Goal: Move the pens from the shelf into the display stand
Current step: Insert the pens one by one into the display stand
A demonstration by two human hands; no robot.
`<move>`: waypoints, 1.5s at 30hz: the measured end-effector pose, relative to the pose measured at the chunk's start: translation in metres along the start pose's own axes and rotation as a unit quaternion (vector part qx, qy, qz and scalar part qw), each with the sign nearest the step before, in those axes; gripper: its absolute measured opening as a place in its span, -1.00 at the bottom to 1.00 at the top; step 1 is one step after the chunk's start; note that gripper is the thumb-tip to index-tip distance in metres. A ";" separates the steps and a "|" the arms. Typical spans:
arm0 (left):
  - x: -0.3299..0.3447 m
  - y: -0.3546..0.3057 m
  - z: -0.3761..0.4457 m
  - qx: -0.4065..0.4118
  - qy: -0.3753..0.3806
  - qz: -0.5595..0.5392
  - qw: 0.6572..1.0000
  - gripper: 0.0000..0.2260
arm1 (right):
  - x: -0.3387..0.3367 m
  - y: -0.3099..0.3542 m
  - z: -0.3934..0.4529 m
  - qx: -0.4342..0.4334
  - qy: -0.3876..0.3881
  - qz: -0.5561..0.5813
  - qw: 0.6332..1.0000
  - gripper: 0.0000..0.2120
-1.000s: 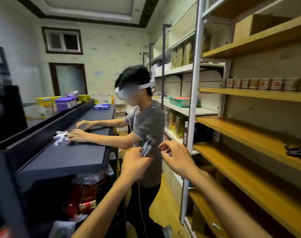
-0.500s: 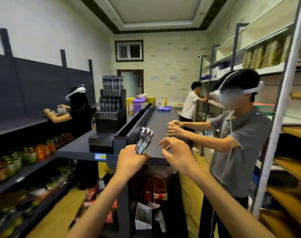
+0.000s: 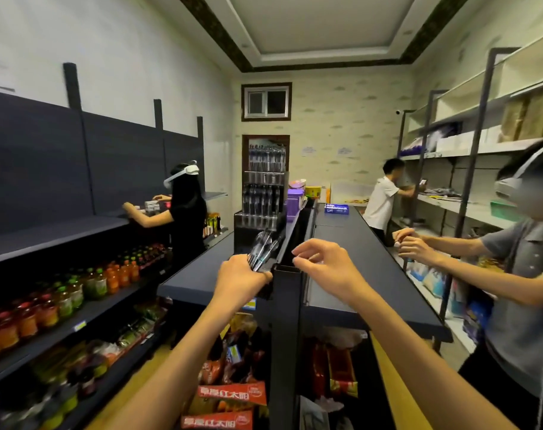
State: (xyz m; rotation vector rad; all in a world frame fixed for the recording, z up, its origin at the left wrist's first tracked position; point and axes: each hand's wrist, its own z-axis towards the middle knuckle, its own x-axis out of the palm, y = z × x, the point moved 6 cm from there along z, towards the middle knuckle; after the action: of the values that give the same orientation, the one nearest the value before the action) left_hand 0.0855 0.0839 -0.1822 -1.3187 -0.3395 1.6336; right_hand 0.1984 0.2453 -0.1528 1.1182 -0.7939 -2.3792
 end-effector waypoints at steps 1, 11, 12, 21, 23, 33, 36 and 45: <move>-0.005 0.002 0.011 0.008 -0.007 0.005 1.000 -0.76 | 0.008 0.003 0.011 0.001 0.007 0.030 1.000 -0.89; -0.034 0.026 0.120 0.013 -0.041 0.039 0.998 -0.77 | 0.055 0.003 0.112 -0.020 0.006 0.048 0.999 -0.85; -0.035 0.029 0.128 0.014 -0.044 0.036 0.998 -0.74 | 0.058 0.001 0.119 -0.023 0.003 0.039 0.999 -0.85; -0.019 0.042 0.187 0.055 -0.030 0.022 0.998 -0.73 | 0.082 -0.027 0.164 0.022 -0.001 0.096 0.995 -0.90; -0.012 0.040 0.200 0.075 -0.016 0.017 0.997 -0.76 | 0.085 -0.028 0.172 0.029 -0.007 0.117 0.993 -0.91; 0.016 0.040 0.240 0.150 0.083 -0.020 0.985 -0.72 | 0.110 -0.023 0.204 0.091 -0.015 0.202 0.975 -0.87; 0.016 0.043 0.250 0.159 0.084 -0.027 0.983 -0.73 | 0.117 -0.021 0.212 0.090 -0.030 0.210 0.973 -0.85; 0.016 0.062 0.277 0.114 0.102 -0.034 0.988 -0.80 | 0.098 -0.033 0.236 0.106 -0.232 0.307 0.917 -0.90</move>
State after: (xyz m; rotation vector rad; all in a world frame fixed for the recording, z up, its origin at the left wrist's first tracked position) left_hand -0.1839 0.1605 -0.1330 -1.2704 -0.0713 1.4197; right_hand -0.0502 0.2922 -0.1065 0.2693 -1.3520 -2.0405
